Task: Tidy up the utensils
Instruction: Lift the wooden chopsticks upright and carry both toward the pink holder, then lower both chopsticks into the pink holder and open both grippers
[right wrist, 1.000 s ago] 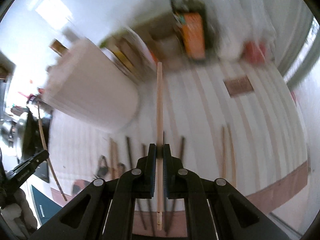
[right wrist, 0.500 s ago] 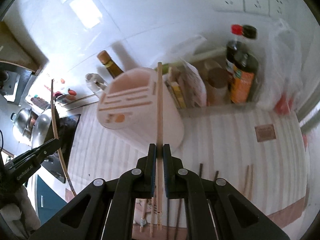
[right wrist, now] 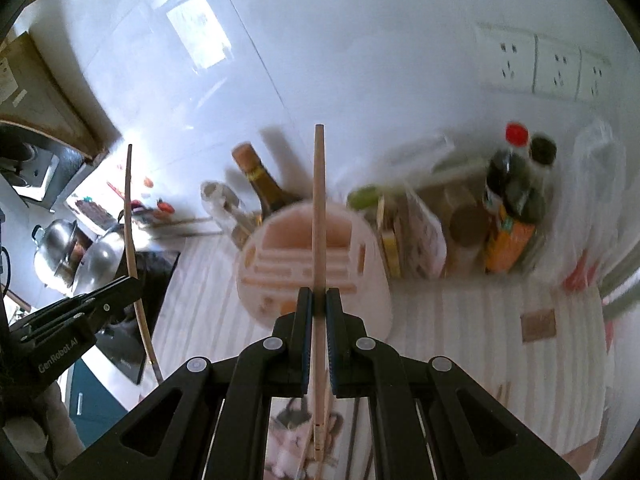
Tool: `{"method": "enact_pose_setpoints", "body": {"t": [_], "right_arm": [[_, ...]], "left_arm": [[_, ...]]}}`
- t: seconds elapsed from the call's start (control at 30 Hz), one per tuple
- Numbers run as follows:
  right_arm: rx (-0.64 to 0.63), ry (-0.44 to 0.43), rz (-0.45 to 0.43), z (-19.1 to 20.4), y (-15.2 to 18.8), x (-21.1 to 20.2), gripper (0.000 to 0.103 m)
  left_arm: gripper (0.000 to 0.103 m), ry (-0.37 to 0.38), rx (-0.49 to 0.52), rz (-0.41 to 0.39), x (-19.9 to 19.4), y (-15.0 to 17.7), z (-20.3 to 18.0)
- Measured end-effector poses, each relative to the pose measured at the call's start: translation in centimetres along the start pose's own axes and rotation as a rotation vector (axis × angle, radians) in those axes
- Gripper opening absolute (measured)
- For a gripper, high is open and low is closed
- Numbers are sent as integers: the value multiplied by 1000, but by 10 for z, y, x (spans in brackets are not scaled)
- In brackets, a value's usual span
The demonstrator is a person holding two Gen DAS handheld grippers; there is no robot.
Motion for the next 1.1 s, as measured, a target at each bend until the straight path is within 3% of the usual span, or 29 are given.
{"method": "enact_pose_setpoints", "body": {"t": [0.53, 1.1], "right_arm": [[4, 75, -172, -13, -109, 19, 7], [47, 84, -317, -22, -127, 65, 7]], "left_arm": [[4, 24, 9, -52, 41, -83, -20], [4, 89, -57, -44, 118, -109, -37]]}}
Point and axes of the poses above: each gripper's, at about its wrist camera, not at the fingertips, and x roughly the way its jaws point, z to its left, y to its underside, the point moved 8 cm from there along x, roughly the way its jaws point, and after that the axes turned 5 degrees about -z, right-handed, at the moved point
